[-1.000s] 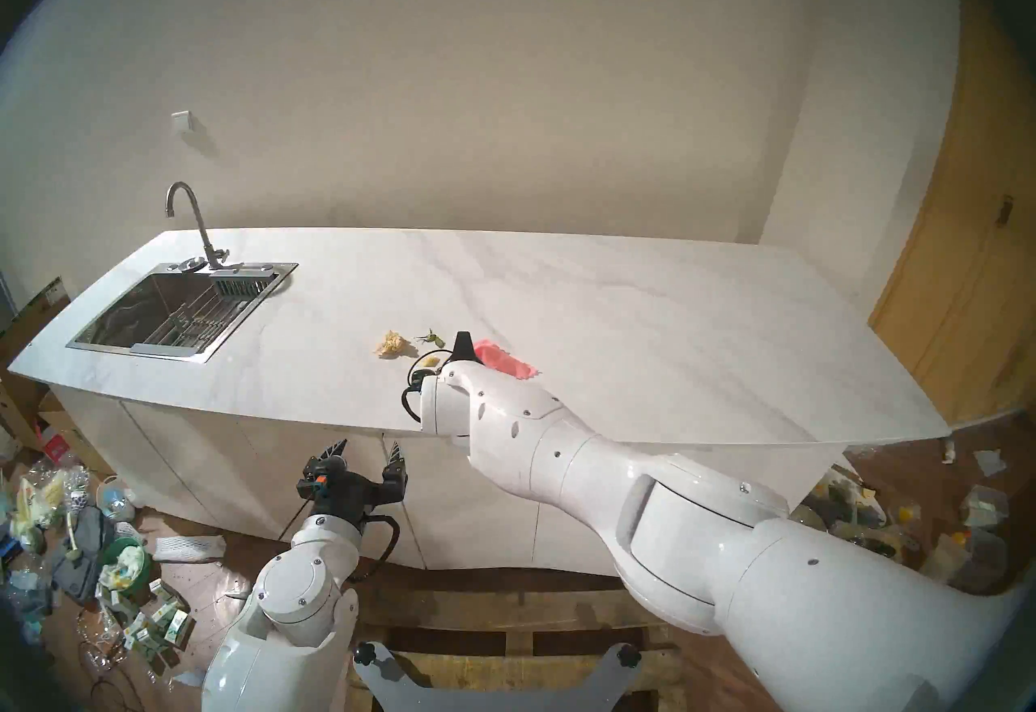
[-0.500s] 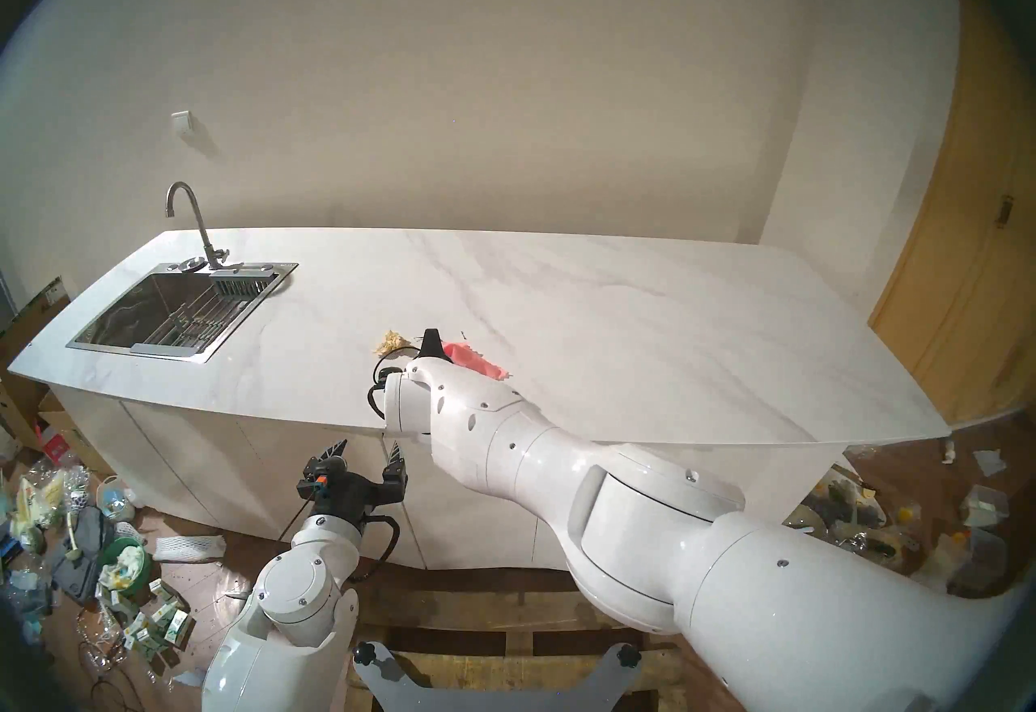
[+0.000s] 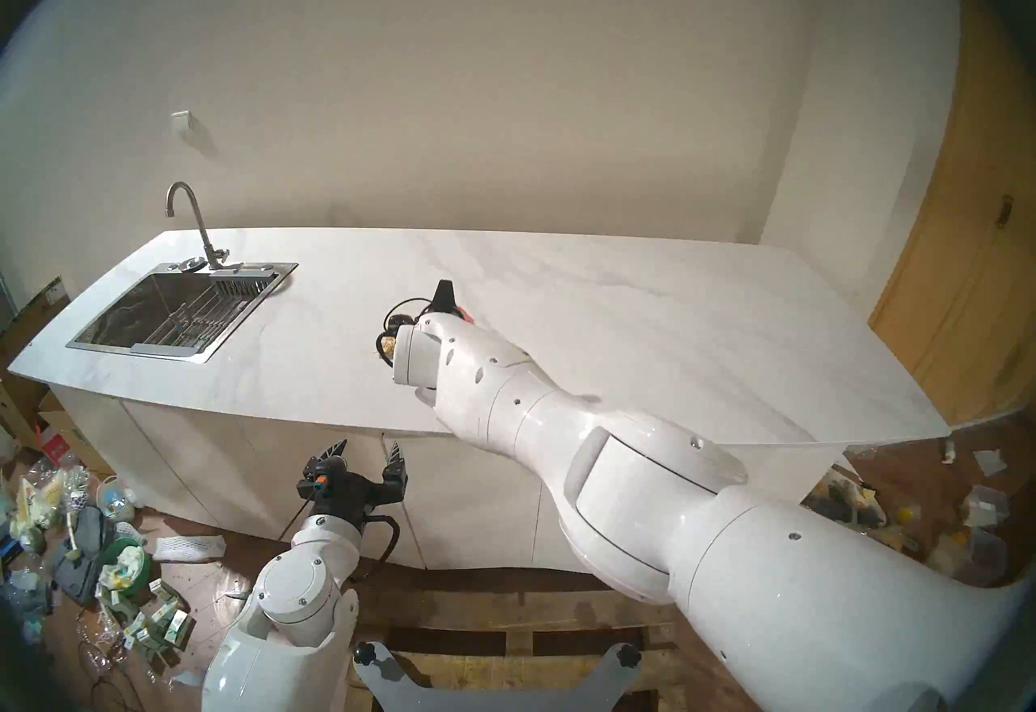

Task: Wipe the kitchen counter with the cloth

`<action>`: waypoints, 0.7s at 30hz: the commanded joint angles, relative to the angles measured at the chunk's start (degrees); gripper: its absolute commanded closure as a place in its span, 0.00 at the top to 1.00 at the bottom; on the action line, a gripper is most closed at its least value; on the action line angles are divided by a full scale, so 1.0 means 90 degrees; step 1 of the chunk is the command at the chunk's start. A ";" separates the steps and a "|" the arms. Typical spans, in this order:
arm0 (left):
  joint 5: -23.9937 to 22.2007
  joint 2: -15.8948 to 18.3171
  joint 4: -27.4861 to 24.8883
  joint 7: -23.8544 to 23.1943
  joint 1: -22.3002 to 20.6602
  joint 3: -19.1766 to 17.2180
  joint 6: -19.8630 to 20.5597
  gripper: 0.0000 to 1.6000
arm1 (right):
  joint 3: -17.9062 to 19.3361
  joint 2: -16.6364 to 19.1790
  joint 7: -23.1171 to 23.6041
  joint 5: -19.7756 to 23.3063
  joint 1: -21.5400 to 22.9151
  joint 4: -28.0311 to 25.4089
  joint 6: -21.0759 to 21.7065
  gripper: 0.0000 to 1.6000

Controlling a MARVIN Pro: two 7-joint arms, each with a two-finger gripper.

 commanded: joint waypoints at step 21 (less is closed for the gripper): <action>-0.0019 0.0004 -0.0201 -0.0013 -0.0023 0.0019 -0.0042 1.00 | -0.0267 -0.0117 -0.0511 -0.0372 0.0115 0.1621 -0.0439 0.00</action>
